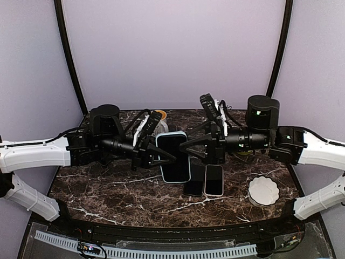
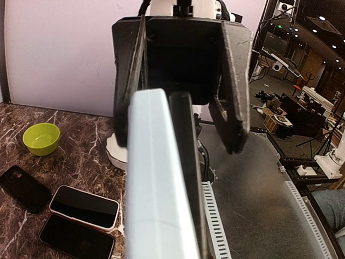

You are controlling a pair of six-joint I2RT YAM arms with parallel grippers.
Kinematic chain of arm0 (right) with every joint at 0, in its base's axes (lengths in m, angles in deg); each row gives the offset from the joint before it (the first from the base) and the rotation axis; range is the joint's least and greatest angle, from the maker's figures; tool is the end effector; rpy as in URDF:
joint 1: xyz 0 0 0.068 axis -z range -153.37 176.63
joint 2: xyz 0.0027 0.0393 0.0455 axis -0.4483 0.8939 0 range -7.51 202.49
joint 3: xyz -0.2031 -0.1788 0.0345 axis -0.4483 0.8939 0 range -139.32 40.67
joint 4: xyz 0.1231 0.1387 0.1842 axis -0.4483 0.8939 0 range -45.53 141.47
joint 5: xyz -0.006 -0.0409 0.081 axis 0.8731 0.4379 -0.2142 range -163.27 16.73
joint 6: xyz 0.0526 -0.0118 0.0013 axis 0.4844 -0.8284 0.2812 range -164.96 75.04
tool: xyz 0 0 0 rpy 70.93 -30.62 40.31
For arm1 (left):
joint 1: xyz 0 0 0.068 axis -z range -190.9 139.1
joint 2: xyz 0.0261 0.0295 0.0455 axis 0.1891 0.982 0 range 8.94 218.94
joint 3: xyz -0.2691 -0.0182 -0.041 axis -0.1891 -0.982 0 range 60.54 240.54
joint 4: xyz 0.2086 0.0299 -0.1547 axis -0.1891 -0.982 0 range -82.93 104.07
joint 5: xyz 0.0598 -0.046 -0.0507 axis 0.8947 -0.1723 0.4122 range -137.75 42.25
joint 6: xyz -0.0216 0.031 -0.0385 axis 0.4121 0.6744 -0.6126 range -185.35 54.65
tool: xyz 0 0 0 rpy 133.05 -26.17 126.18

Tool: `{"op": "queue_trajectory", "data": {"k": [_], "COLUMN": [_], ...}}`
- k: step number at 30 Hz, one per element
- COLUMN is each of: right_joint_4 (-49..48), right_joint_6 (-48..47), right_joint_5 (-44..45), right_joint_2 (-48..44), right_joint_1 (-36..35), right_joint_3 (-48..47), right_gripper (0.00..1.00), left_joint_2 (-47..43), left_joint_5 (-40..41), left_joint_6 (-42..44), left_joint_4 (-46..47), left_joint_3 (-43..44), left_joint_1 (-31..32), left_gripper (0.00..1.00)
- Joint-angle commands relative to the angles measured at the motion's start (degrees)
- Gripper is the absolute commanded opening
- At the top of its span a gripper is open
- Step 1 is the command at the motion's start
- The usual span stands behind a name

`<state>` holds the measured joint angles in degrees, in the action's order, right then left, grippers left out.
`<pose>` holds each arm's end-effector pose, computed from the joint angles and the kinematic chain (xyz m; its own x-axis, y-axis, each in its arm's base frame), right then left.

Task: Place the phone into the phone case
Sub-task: Pass from the left arm to the right, then pass from the right arm to the left

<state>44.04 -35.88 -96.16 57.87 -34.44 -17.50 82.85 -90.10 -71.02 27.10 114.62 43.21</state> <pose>0.1169 0.2402 0.3697 -0.2131 -0.0851 -0.9733 -0.9717 0.1225 0.2020 0.1549 -0.2548 0.3287 -0.1668 0.1060 -0.9803 0.9792 -0.0988 -0.1773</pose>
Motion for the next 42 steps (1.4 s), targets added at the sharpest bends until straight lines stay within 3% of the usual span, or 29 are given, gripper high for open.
{"op": "queue_trajectory", "data": {"k": [1,7,10,17,20,22,24,28,33,38,40,42], "right_joint_4": [-2.4,-6.4,-8.4,-11.3,-11.8,-11.9,-11.8,-11.4,-10.6,-9.1,-8.4,-7.5], "right_joint_6": [-0.1,0.8,1.3,2.2,2.4,2.5,2.6,2.6,2.4,2.0,2.3,2.8], "right_joint_5": [-1.0,-4.0,-4.7,-6.5,-6.9,-7.2,-7.4,-7.0,-6.5,-5.0,-3.0,-2.5], "right_joint_2": [1.9,2.2,1.6,-0.5,-0.8,-0.7,-0.7,-0.7,-0.7,-0.6,-0.5,0.0], "right_joint_1": [0.3,0.3,0.5,0.6,0.6,0.6,0.7,0.7,0.7,0.7,0.8,0.8], "right_joint_3": [-2.0,-1.2,-0.4,0.1,0.0,-0.2,-0.3,0.0,0.1,0.3,1.1,2.3], "right_gripper": [0.42,0.00,0.00,0.00,0.00,0.00,0.00,0.00,0.00,0.00,0.33,0.54], "left_joint_2": [-1.6,-1.5,-1.9,-5.8,-6.6,-6.9,-7.4,-8.9,-9.1,-9.7,-10.2,-10.7], "left_joint_5": [-0.3,-0.2,-0.1,1.2,1.6,1.8,2.0,3.4,3.4,3.9,4.4,4.9], "left_joint_6": [2.4,2.6,2.8,2.1,1.8,1.5,1.1,0.6,0.4,0.4,-0.2,-0.8], "left_joint_4": [1.1,-0.1,-0.1,4.8,6.2,6.5,7.2,9.4,9.1,10.3,11.9,13.2], "left_joint_3": [2.6,2.9,2.9,0.8,-0.3,-0.3,-0.7,-2.4,-2.5,-3.2,-3.5,-3.8], "left_joint_1": [0.5,0.6,0.6,0.6,0.6,0.6,0.6,0.6,0.6,0.6,0.6,0.6], "left_gripper": [0.00,0.00,0.02,0.41,0.45,0.43,0.35,0.08,0.00,0.00,0.00,0.00]}}
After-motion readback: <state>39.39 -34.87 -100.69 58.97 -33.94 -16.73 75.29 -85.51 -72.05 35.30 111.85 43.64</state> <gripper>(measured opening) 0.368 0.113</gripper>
